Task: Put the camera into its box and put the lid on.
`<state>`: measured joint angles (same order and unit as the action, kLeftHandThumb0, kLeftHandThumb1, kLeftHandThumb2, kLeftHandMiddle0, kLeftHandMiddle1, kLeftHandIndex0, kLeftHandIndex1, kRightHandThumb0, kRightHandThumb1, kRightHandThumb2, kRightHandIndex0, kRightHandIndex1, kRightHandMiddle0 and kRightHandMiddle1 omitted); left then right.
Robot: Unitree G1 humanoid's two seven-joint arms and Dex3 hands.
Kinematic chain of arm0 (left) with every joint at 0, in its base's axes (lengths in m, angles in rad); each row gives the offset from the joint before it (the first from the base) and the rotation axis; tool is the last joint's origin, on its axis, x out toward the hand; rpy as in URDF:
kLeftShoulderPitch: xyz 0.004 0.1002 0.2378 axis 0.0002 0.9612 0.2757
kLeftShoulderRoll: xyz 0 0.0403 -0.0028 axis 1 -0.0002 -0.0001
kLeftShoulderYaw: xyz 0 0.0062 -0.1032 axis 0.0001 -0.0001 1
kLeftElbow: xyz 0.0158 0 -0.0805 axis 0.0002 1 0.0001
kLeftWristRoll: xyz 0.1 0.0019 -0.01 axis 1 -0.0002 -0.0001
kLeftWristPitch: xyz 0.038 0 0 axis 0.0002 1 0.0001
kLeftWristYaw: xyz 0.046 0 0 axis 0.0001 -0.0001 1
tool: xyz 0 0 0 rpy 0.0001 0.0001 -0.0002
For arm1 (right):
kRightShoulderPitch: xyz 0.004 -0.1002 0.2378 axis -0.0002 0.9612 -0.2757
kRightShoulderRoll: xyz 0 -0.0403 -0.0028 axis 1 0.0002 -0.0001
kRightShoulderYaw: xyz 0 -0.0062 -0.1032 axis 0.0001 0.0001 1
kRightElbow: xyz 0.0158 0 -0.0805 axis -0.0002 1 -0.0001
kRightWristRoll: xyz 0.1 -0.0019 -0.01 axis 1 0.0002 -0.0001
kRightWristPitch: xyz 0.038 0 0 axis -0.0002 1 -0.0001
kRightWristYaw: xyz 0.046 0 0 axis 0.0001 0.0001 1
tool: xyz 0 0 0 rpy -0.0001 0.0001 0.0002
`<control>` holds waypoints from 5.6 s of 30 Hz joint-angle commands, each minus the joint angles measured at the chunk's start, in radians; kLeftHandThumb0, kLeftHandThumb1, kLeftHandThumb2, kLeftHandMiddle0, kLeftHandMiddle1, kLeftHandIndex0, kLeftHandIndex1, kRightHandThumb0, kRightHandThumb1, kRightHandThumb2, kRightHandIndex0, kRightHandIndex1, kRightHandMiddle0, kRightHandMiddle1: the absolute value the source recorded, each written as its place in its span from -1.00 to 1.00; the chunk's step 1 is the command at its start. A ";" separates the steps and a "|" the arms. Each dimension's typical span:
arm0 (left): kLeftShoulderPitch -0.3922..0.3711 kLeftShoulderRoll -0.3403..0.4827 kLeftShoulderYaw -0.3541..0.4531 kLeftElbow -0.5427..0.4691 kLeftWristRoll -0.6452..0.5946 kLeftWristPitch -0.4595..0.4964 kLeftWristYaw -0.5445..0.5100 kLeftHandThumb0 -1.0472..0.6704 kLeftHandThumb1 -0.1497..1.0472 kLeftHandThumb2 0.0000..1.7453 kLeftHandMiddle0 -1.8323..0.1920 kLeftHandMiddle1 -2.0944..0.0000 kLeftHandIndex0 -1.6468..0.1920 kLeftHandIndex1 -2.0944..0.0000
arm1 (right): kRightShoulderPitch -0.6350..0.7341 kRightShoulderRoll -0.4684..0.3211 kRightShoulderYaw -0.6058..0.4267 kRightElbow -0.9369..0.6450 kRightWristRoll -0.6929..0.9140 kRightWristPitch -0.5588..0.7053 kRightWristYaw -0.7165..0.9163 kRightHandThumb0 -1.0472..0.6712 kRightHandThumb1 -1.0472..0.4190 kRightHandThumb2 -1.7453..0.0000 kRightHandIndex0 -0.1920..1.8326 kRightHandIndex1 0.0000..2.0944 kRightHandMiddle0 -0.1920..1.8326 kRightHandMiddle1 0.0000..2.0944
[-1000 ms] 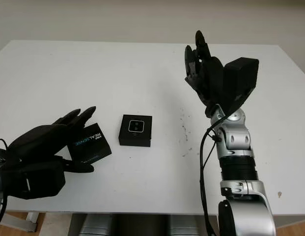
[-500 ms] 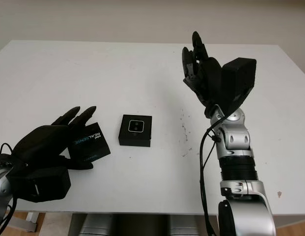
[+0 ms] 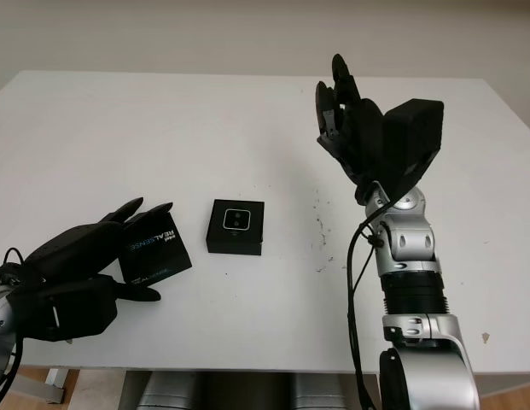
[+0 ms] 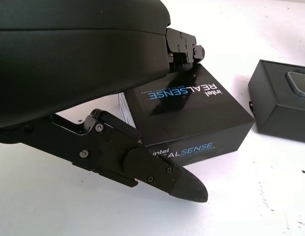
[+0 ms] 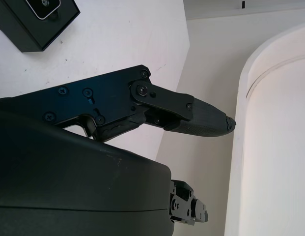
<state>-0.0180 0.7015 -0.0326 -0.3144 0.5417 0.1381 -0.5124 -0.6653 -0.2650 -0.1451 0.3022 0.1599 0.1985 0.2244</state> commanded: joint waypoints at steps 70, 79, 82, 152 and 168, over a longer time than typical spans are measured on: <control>-0.658 -0.187 -0.170 0.284 -0.273 0.243 -0.021 0.02 0.75 -0.94 0.27 -0.48 0.39 -0.47 | 0.036 0.048 0.055 0.025 -0.031 -0.089 0.028 -0.64 -1.00 0.18 -1.00 -1.00 -1.00 -1.00; -0.626 -0.239 -0.245 0.300 -0.167 0.271 0.034 0.09 0.78 -0.93 0.34 -0.50 0.44 -0.49 | 0.050 0.069 0.043 0.012 -0.032 -0.110 -0.015 -0.65 -1.00 0.15 -1.00 -1.00 -1.00 -1.00; -0.621 -0.257 -0.258 0.311 -0.138 0.275 0.060 0.10 0.79 -0.93 0.37 -0.51 0.45 -0.48 | 0.049 0.079 0.033 0.022 -0.011 -0.119 -0.013 -0.65 -1.00 0.16 -1.00 -1.00 -1.00 -1.00; -0.692 -0.409 -0.305 0.457 -0.130 0.354 0.094 0.10 0.79 -0.94 0.35 -0.48 0.44 -0.48 | 0.059 0.099 0.045 0.035 -0.046 -0.181 -0.033 -0.60 -1.00 0.23 -1.00 -1.00 -1.00 -1.00; -0.644 -0.428 -0.341 0.412 -0.076 0.430 0.111 0.10 0.79 -0.94 0.35 -0.54 0.44 -0.47 | 0.067 0.106 0.046 0.012 -0.031 -0.165 -0.034 -0.60 -1.00 0.24 -1.00 -1.00 -1.00 -1.00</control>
<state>-0.7012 0.2841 -0.3500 0.0928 0.4602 0.5515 -0.3988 -0.5958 -0.1651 -0.0996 0.3368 0.1239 0.0332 0.1889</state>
